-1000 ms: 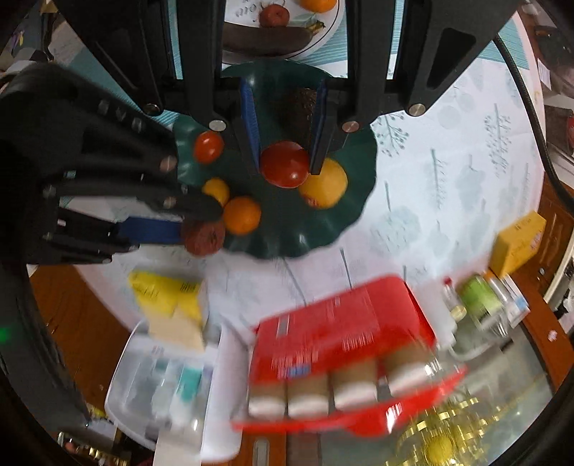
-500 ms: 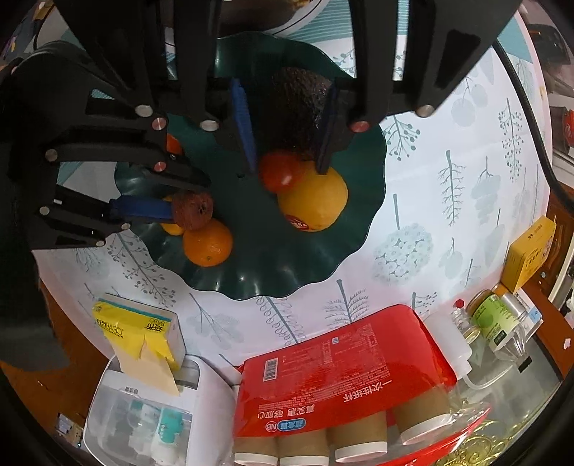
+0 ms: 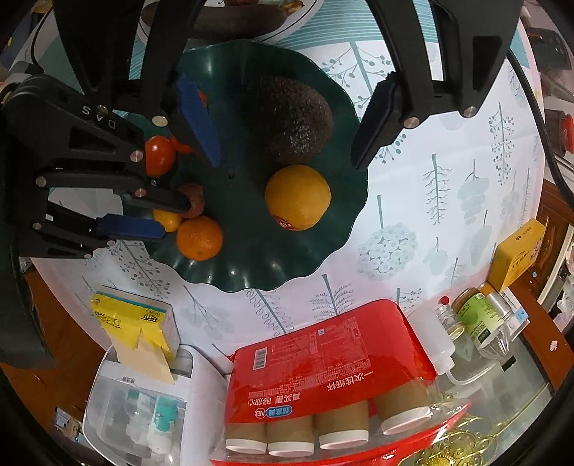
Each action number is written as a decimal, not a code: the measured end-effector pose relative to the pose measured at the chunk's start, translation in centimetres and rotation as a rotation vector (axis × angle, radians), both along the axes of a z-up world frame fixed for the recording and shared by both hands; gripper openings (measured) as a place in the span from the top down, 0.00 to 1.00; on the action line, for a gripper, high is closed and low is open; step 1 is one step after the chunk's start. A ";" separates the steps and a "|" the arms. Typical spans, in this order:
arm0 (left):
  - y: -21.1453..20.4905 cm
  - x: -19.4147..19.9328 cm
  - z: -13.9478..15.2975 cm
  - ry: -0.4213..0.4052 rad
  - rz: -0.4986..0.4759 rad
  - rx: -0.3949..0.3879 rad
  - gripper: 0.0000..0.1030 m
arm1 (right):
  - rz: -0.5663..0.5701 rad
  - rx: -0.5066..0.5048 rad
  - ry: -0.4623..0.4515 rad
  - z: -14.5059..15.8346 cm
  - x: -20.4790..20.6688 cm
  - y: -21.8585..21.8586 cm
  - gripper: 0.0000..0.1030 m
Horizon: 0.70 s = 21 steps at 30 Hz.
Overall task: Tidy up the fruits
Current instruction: 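Withdraw both tools from the green plate back to the white plate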
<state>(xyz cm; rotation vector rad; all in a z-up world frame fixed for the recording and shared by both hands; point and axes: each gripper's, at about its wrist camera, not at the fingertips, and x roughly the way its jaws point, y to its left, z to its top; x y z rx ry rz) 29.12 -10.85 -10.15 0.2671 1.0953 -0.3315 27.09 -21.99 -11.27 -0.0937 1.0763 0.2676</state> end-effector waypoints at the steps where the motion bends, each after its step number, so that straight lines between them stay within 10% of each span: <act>1: 0.0 -0.2 0.1 -0.003 0.000 0.000 0.27 | 0.001 -0.004 -0.008 0.2 -0.1 0.1 0.69; 21: 0.8 -4.7 4.9 -0.066 -0.019 -0.042 0.25 | -0.020 -0.002 -0.060 4.2 -4.1 0.8 0.69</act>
